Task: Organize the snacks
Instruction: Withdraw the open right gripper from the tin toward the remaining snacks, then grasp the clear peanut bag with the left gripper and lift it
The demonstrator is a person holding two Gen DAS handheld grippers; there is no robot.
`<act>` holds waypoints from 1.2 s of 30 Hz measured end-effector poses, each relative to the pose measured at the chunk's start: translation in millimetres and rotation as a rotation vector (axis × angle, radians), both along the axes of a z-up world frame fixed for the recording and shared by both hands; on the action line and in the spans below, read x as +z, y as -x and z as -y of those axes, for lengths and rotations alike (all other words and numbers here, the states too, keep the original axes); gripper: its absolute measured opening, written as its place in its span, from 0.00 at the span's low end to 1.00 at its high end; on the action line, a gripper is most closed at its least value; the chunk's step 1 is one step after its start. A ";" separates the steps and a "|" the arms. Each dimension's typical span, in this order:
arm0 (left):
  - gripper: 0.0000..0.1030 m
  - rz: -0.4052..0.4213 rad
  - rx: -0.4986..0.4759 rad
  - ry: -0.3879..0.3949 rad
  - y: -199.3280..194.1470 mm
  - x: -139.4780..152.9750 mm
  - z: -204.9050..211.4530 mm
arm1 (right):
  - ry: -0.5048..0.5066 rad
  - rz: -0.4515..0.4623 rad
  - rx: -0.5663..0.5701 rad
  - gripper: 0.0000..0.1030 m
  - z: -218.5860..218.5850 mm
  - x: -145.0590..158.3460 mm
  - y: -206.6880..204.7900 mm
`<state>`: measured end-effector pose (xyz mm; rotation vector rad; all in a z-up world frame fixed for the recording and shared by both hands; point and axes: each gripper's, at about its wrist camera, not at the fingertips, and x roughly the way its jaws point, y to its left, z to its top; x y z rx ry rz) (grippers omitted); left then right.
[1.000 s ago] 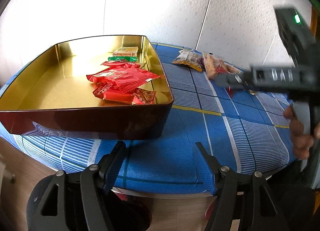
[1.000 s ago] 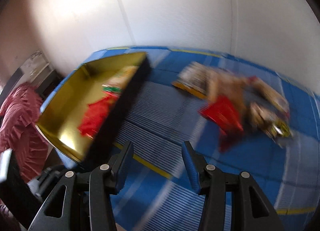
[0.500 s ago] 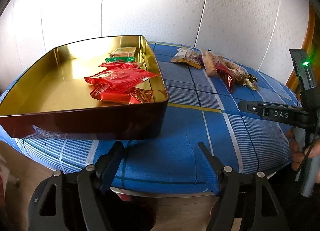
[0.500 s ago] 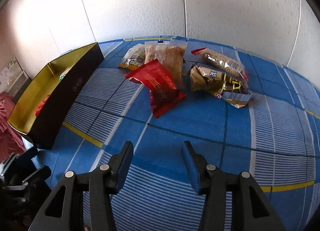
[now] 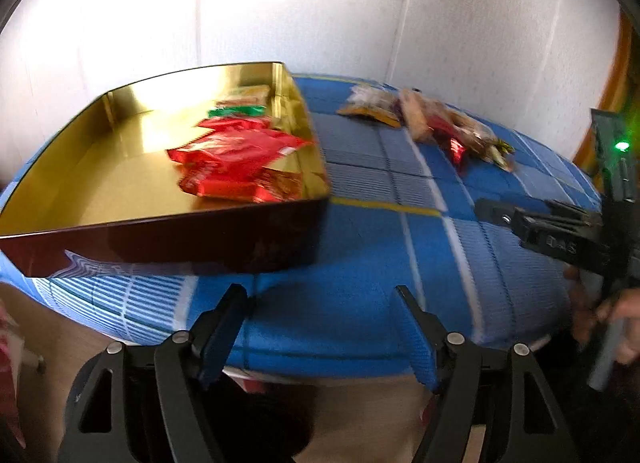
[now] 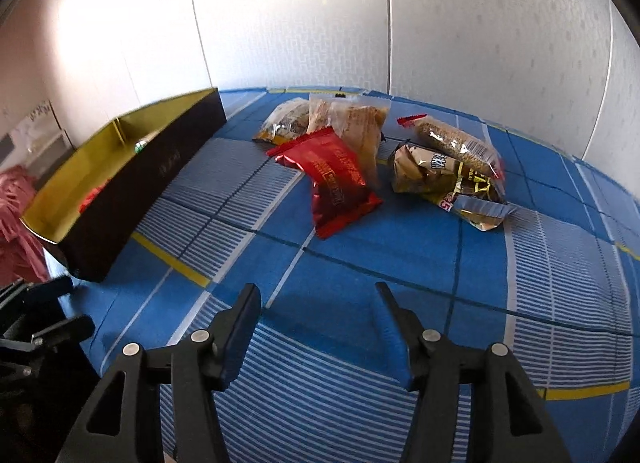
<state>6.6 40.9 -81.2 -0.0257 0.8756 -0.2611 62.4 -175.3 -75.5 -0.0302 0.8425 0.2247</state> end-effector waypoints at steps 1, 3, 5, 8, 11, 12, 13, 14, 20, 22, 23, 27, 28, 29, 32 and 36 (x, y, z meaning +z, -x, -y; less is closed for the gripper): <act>0.70 0.006 -0.015 0.002 3.1 3.5 1.5 | -0.016 0.011 -0.001 0.57 2.4 -0.5 1.5; 0.70 0.036 -0.056 -0.003 10.1 17.0 7.2 | -0.033 0.024 -0.006 0.57 4.4 -0.9 3.1; 0.69 0.065 -0.087 0.010 12.3 32.8 11.5 | -0.044 0.033 -0.008 0.57 5.0 -1.1 3.5; 0.67 0.100 -0.106 0.015 4.7 59.1 19.3 | -0.067 0.039 -0.012 0.57 8.4 -0.5 5.4; 0.63 0.095 -0.121 0.018 -16.1 79.3 30.5 | -0.093 0.040 -0.016 0.57 12.0 -0.6 4.8; 0.60 0.081 -0.128 0.032 -26.7 84.1 34.6 | -0.101 0.040 -0.017 0.57 13.0 -0.3 4.9; 0.54 0.064 -0.132 0.041 -35.9 86.4 38.0 | -0.111 0.038 -0.019 0.57 14.1 -0.1 4.7; 0.50 0.036 -0.127 0.053 -48.8 87.8 41.3 | -0.118 0.037 -0.020 0.57 14.8 0.1 4.7; 0.37 -0.023 -0.086 0.028 -115.0 92.7 66.6 | -0.127 0.034 -0.021 0.57 15.2 0.8 4.9; 0.37 -0.034 -0.082 -0.027 -134.9 88.7 78.7 | -0.129 0.033 -0.018 0.59 14.9 0.6 4.3; 0.37 -0.044 -0.086 -0.057 -147.1 85.2 84.9 | -0.127 0.033 -0.016 0.60 14.7 0.7 4.4; 0.37 -0.077 -0.090 -0.169 -191.2 64.7 107.8 | -0.114 0.031 -0.010 0.60 13.3 0.6 3.8; 0.38 -0.092 -0.096 -0.197 -203.1 57.5 113.9 | -0.118 0.030 -0.010 0.60 13.7 0.6 3.6; 0.38 -0.100 -0.101 -0.217 -209.7 53.3 116.6 | -0.123 0.028 -0.008 0.60 14.7 0.6 3.4; 0.46 -0.148 -0.134 -0.241 -232.8 35.7 127.9 | -0.146 0.021 -0.002 0.60 17.0 1.6 2.3; 0.64 -0.137 -0.178 -0.262 -249.8 26.4 141.0 | -0.163 0.015 0.006 0.60 18.5 3.0 1.5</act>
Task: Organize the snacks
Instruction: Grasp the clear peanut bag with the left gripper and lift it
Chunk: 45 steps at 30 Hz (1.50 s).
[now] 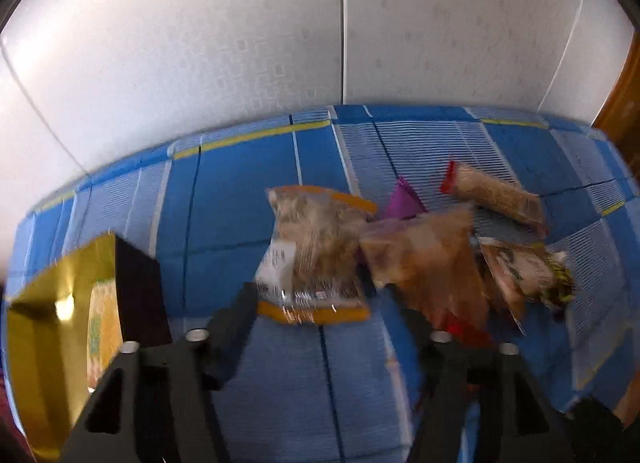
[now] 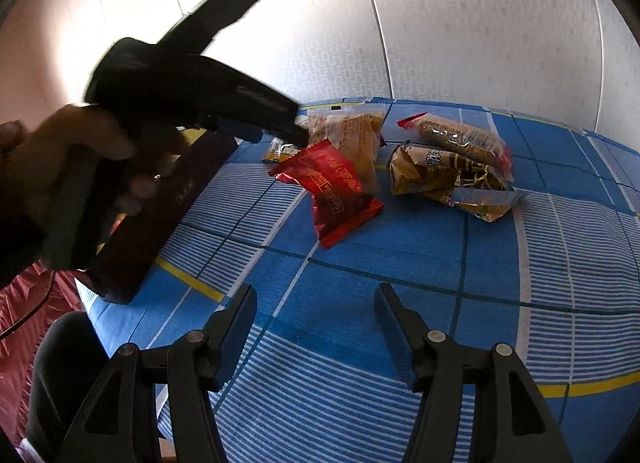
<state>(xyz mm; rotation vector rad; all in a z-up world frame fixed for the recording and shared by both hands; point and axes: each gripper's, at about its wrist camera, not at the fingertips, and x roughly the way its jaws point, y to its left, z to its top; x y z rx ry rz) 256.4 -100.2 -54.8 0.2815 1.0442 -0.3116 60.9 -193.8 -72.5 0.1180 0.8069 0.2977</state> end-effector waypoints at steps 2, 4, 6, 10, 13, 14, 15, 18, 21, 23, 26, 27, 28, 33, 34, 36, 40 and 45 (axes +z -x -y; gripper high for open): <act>0.64 0.003 -0.008 -0.020 -6.8 -3.8 3.8 | 0.002 -0.002 0.003 0.60 -1.4 0.4 -0.3; 0.64 -0.002 -0.008 -0.035 -14.6 -9.1 6.3 | 0.002 -0.005 0.004 0.60 -1.9 0.9 -0.5; 0.64 -0.007 -0.012 -0.031 -20.9 -13.9 7.8 | -0.001 -0.006 0.006 0.60 -2.1 1.1 -0.7; 0.52 -0.028 0.013 0.009 -23.7 -16.9 6.7 | -0.012 -0.011 0.008 0.60 -0.9 1.8 -3.0; 0.49 0.013 0.017 0.023 -8.2 -7.7 2.3 | -0.017 -0.012 0.008 0.60 -0.3 1.6 -2.7; 0.49 0.021 0.017 0.039 -3.3 -3.5 0.2 | -0.015 -0.012 0.008 0.60 -0.6 1.8 -2.6; 0.48 0.030 0.021 0.072 6.3 5.1 -3.5 | -0.014 -0.011 0.008 0.60 -0.8 2.0 -2.6; 0.49 0.058 0.014 0.123 33.6 25.2 -12.6 | -0.006 -0.009 0.003 0.60 -2.8 2.9 -2.8; 0.49 0.072 -0.002 0.171 61.6 40.5 -23.3 | 0.016 -0.007 -0.001 0.60 -5.7 3.8 -2.3; 0.49 0.088 -0.007 0.190 80.8 47.6 -28.4 | 0.021 -0.004 -0.004 0.60 -6.7 4.3 -2.1; 0.49 0.102 -0.014 0.223 116.5 53.9 -35.9 | 0.015 -0.001 -0.006 0.60 -6.1 4.5 -1.6; 0.49 0.098 -0.021 0.230 128.2 53.5 -38.8 | 0.010 -0.001 -0.008 0.60 -5.4 4.5 -1.6; 0.49 0.097 -0.026 0.234 134.5 52.6 -40.0 | 0.002 -0.002 -0.010 0.60 -4.4 4.6 -1.8; 0.49 0.102 -0.083 0.201 188.0 39.2 -45.6 | -0.029 -0.007 -0.028 0.60 -0.9 5.9 -2.9; 0.49 0.092 -0.092 0.203 196.2 35.1 -47.4 | -0.029 -0.007 -0.032 0.60 -0.2 6.1 -2.9; 0.49 0.083 -0.101 0.205 212.5 24.4 -49.8 | -0.027 -0.005 -0.035 0.60 0.4 5.8 -2.2; 0.49 0.048 -0.063 0.181 223.5 -0.2 -57.9 | -0.019 -0.001 -0.043 0.60 2.5 5.7 0.7; 0.49 0.056 -0.026 0.213 223.6 -13.9 -67.6 | 0.004 -0.007 -0.049 0.60 0.6 5.4 0.0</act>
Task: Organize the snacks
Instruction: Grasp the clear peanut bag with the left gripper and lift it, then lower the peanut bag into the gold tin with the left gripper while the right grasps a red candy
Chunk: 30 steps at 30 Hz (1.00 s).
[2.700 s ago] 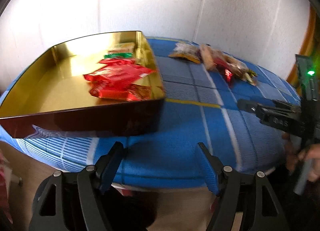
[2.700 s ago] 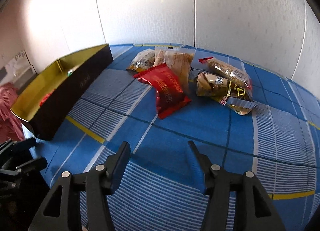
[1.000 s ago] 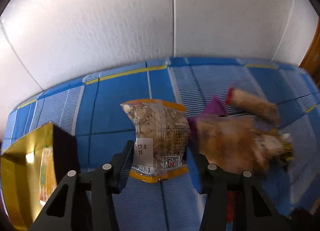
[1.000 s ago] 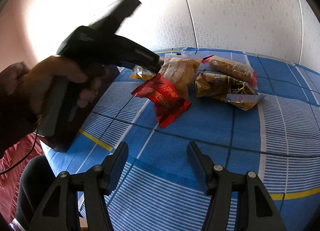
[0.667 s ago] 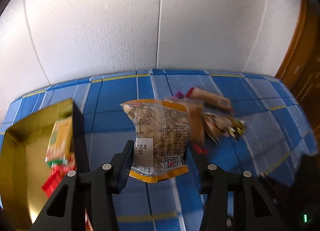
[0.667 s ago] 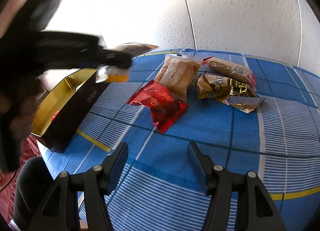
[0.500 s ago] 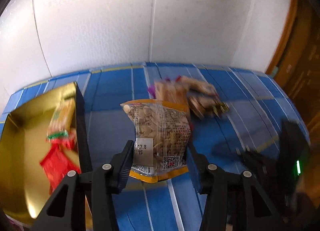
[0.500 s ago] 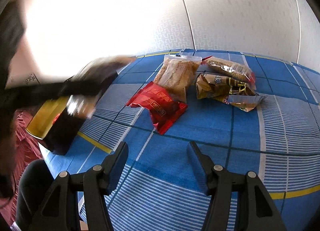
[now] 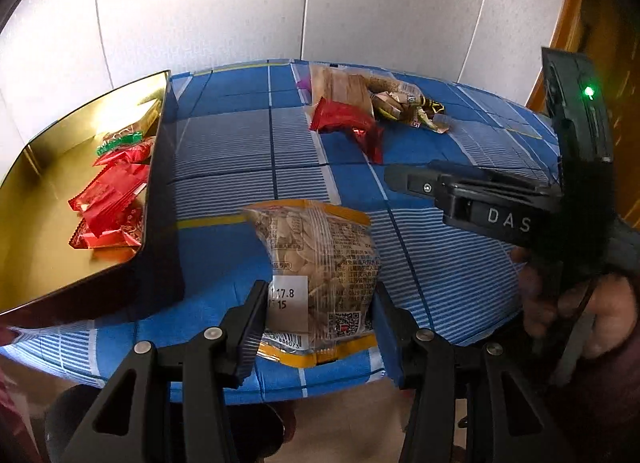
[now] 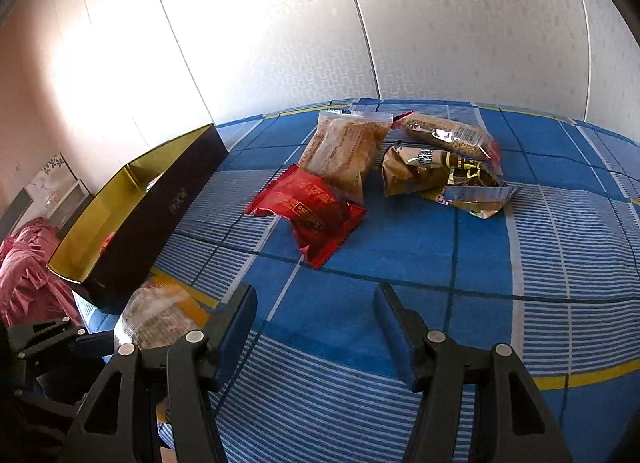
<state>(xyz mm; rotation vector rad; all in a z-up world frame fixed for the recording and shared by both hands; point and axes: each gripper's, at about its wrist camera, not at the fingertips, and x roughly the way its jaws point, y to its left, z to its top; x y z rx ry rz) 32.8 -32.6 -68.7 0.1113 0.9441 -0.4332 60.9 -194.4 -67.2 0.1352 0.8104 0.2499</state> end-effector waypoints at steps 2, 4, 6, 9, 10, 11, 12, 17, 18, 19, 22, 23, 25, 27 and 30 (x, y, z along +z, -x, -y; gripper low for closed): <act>0.49 0.003 0.003 0.013 -0.7 -3.1 -1.8 | 0.013 -0.015 0.005 0.60 -2.0 1.2 -2.7; 0.49 -0.003 0.012 0.041 -0.4 -3.7 -5.6 | 0.014 -0.046 0.009 0.60 -2.6 3.7 -9.0; 0.49 0.000 0.012 0.047 1.9 -4.5 -5.2 | 0.021 -0.045 0.012 0.60 -1.1 9.9 -14.8; 0.49 0.014 0.012 0.050 4.7 -4.6 -6.6 | 0.065 -0.033 0.034 0.60 -2.6 21.8 -26.6; 0.49 0.016 0.012 0.051 5.1 -4.5 -6.5 | 0.090 -0.028 0.049 0.60 -4.9 26.1 -31.3; 0.49 0.017 0.011 0.055 5.1 -4.6 -6.8 | 0.111 -0.023 0.062 0.60 -7.4 28.9 -34.2; 0.49 0.017 0.011 0.060 4.9 -4.7 -7.1 | 0.143 -0.014 0.082 0.60 -11.5 32.9 -38.4; 0.50 0.018 0.019 0.075 5.5 -4.9 -8.8 | 0.240 -0.012 0.194 0.60 -31.7 41.3 -57.4; 0.50 0.018 0.021 0.078 5.8 -4.9 -9.3 | 0.264 -0.019 0.220 0.60 -36.4 40.7 -61.3; 0.50 0.017 0.021 0.082 5.5 -4.9 -9.8 | 0.294 -0.021 0.240 0.60 -41.5 39.4 -64.6; 0.51 0.015 0.025 0.095 5.6 -5.0 -11.6 | 0.340 -0.050 0.307 0.60 -53.5 31.7 -74.6; 0.51 0.016 0.024 0.098 5.8 -4.9 -12.0 | 0.365 -0.062 0.322 0.60 -57.3 27.4 -78.2; 0.51 0.017 0.022 0.097 5.9 -4.6 -11.6 | 0.406 -0.077 0.327 0.60 -60.6 17.6 -84.9; 0.51 0.016 0.023 0.100 5.7 -4.4 -11.8 | 0.427 -0.088 0.310 0.51 -61.7 9.8 -90.4; 0.51 0.017 0.023 0.101 5.8 -4.4 -12.1 | 0.412 -0.092 0.276 0.34 -57.9 5.7 -91.2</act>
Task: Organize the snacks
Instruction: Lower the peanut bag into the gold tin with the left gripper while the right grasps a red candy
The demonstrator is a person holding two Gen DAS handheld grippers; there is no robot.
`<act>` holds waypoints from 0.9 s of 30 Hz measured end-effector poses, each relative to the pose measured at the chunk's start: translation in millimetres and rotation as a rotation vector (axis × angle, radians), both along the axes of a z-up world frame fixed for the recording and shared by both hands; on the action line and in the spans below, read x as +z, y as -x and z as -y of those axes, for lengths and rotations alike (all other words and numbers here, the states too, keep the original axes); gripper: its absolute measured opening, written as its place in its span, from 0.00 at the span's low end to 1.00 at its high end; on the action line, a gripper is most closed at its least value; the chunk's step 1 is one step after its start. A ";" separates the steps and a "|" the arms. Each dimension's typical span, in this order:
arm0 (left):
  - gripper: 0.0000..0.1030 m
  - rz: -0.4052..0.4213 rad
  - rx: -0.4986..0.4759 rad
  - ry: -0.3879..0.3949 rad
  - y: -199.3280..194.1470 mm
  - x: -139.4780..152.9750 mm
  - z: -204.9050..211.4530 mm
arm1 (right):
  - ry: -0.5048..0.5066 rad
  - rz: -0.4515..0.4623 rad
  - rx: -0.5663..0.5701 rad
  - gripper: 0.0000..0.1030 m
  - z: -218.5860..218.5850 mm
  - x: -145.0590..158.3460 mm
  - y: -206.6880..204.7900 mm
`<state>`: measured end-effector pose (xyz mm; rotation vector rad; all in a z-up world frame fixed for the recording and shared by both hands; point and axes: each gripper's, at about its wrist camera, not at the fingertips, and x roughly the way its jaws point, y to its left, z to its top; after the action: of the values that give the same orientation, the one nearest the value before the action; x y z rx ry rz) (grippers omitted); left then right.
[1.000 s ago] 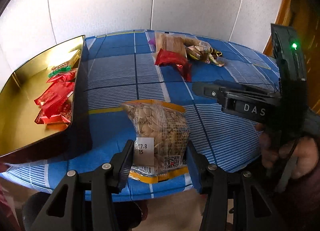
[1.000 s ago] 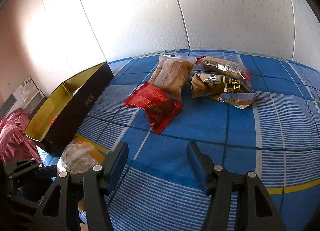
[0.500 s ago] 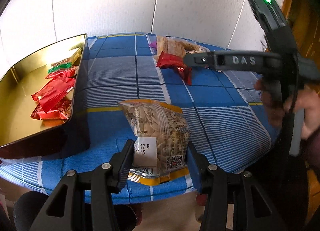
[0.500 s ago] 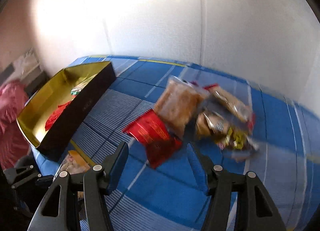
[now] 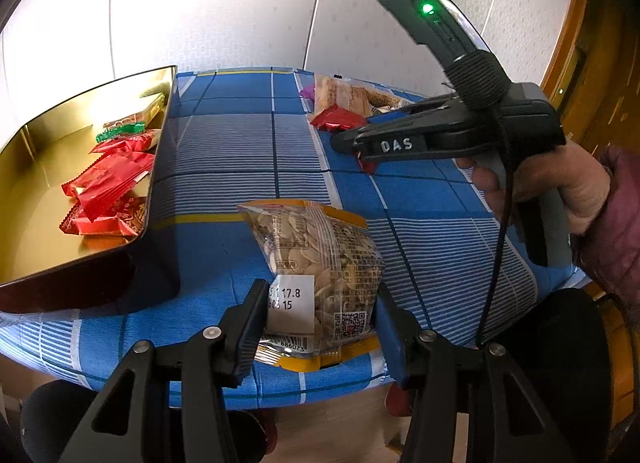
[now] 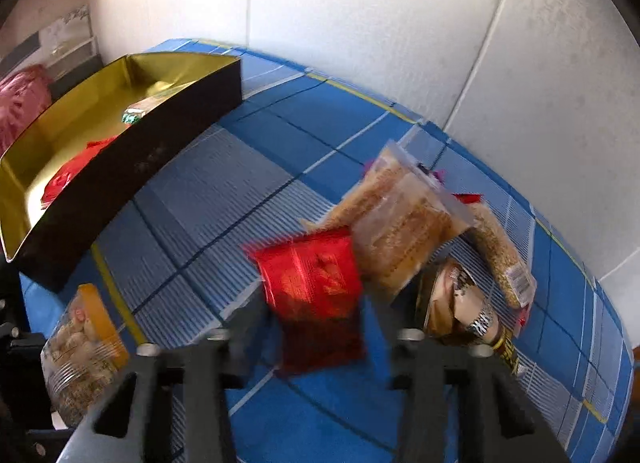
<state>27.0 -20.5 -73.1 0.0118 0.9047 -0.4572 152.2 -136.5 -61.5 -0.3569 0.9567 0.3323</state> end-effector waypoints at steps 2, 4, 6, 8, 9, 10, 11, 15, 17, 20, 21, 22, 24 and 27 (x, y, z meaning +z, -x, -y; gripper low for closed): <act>0.51 0.002 -0.001 -0.001 0.2 0.0 0.0 | -0.049 0.009 -0.035 0.33 6.4 4.4 7.6; 0.51 0.005 -0.002 -0.002 0.6 0.1 -0.2 | -0.107 0.026 -0.072 0.33 15.9 12.9 20.8; 0.51 0.008 -0.001 -0.004 0.9 0.1 0.0 | -0.163 0.030 -0.112 0.33 25.1 17.5 34.2; 0.51 0.009 -0.002 -0.005 1.1 0.1 0.2 | -0.230 0.028 -0.152 0.33 36.8 19.9 49.8; 0.50 0.011 -0.003 -0.010 1.3 0.3 1.0 | -0.241 0.027 -0.170 0.33 40.6 18.6 55.3; 0.50 0.013 -0.005 -0.015 1.4 0.3 1.9 | -0.240 0.032 -0.193 0.33 44.6 16.1 61.7; 0.50 0.013 -0.008 -0.020 1.1 0.4 2.4 | -0.245 0.032 -0.209 0.33 47.8 13.5 64.4; 0.48 -0.011 -0.012 -0.032 -1.7 4.2 3.6 | -0.258 0.042 -0.256 0.33 57.0 2.6 72.7; 0.48 -0.005 -0.011 -0.017 -0.5 10.5 -0.1 | -0.285 0.046 -0.263 0.32 60.0 0.1 75.6; 0.48 0.031 -0.014 0.039 3.7 32.6 -11.4 | -0.283 0.061 -0.263 0.32 58.4 -1.6 77.2; 0.48 0.035 -0.008 0.064 3.6 39.4 -16.2 | -0.284 0.066 -0.262 0.32 58.7 -1.6 77.8; 0.48 0.039 0.002 0.092 2.9 47.1 -22.3 | -0.288 0.074 -0.261 0.32 59.0 -1.7 78.7; 0.48 0.062 0.038 0.140 -0.1 65.7 -37.5 | -0.298 0.085 -0.259 0.32 60.4 -2.1 80.8; 0.48 0.073 0.129 0.183 -14.7 86.3 -65.1 | -0.312 0.094 -0.262 0.32 62.3 -2.6 83.4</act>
<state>41.7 44.6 13.2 -0.1946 0.7844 -0.4155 68.7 -198.7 -64.2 0.0385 0.8320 0.2186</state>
